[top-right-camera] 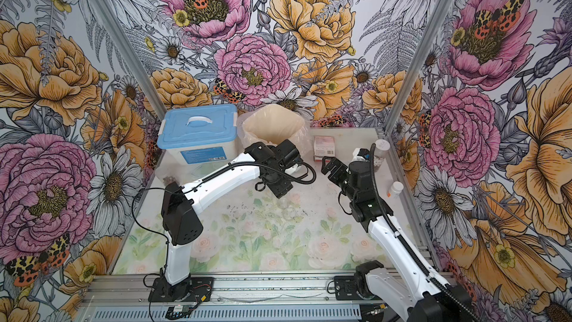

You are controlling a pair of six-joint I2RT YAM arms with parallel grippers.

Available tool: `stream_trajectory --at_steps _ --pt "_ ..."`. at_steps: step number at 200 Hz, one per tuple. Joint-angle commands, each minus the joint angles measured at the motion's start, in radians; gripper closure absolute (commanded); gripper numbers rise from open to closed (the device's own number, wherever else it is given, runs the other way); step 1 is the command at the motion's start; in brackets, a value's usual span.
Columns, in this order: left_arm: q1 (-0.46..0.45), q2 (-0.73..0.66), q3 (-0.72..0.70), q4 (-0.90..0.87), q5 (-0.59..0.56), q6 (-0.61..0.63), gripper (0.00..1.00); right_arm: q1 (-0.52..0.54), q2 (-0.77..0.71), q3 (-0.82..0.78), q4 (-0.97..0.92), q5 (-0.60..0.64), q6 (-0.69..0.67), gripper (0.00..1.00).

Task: Empty the moldy dried flower tea in the jars
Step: Place the jar at the center of the board.

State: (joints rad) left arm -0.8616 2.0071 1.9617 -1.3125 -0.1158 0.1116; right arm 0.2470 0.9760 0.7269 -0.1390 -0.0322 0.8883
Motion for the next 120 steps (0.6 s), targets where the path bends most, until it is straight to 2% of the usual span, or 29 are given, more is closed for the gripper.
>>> stream_trajectory --at_steps 1,36,72,81,101,120 --pt "0.009 -0.011 0.005 -0.001 0.022 -0.009 0.26 -0.004 -0.013 -0.003 0.001 -0.013 -0.015 0.01" --pt "0.008 -0.072 0.015 0.001 0.021 -0.039 0.20 -0.005 -0.013 -0.004 0.000 -0.009 -0.024 0.01" --pt "-0.003 -0.176 0.027 0.011 0.016 -0.086 0.15 -0.006 -0.014 -0.002 -0.002 -0.008 -0.036 0.01" --pt "-0.009 -0.238 0.022 0.019 0.008 -0.099 0.15 -0.005 -0.017 -0.001 -0.002 -0.007 -0.038 0.01" --pt "-0.016 -0.327 -0.030 0.080 -0.025 -0.139 0.13 -0.006 -0.020 0.000 -0.002 -0.008 -0.048 0.01" --pt "-0.011 -0.440 -0.146 0.174 -0.085 -0.184 0.10 -0.005 -0.023 0.006 -0.003 -0.019 -0.066 0.01"
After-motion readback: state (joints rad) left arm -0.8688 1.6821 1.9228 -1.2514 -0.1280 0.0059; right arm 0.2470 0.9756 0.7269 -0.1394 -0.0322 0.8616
